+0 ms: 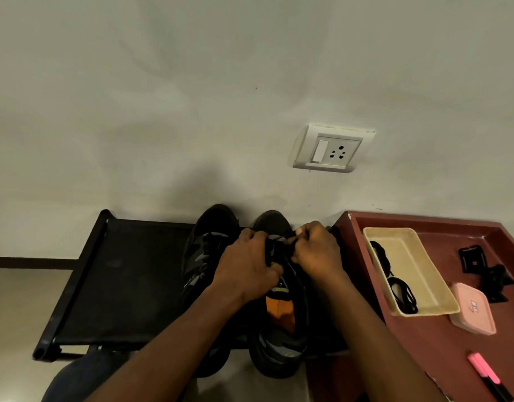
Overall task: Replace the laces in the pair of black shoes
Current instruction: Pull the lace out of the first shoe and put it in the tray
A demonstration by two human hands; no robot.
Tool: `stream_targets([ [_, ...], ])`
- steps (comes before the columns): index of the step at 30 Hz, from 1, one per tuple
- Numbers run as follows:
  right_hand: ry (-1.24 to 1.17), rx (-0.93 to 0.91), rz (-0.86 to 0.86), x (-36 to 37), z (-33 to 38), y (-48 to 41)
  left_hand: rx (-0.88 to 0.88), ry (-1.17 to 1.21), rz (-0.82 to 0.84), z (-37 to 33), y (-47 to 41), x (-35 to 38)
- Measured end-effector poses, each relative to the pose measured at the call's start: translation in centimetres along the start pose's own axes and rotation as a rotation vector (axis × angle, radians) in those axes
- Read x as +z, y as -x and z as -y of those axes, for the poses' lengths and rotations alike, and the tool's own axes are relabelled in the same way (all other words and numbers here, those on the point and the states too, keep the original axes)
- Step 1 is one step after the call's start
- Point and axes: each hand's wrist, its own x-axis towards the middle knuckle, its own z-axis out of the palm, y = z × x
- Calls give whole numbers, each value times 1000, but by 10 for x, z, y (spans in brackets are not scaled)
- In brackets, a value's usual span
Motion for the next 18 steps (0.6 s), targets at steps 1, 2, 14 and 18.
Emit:
stream_targets([
  [1, -90, 50, -2, 1, -2, -2, -3, 7, -3, 0, 0, 0],
  [2, -175, 97, -3, 1, -3, -4, -6, 11, -6, 0, 1, 1],
  [14, -15, -152, 64, -14, 1, 2, -43, 2, -31, -1, 3, 8],
  [18, 268, -353, 87, -9, 6, 8, -37, 7, -29, -1, 3, 8],
])
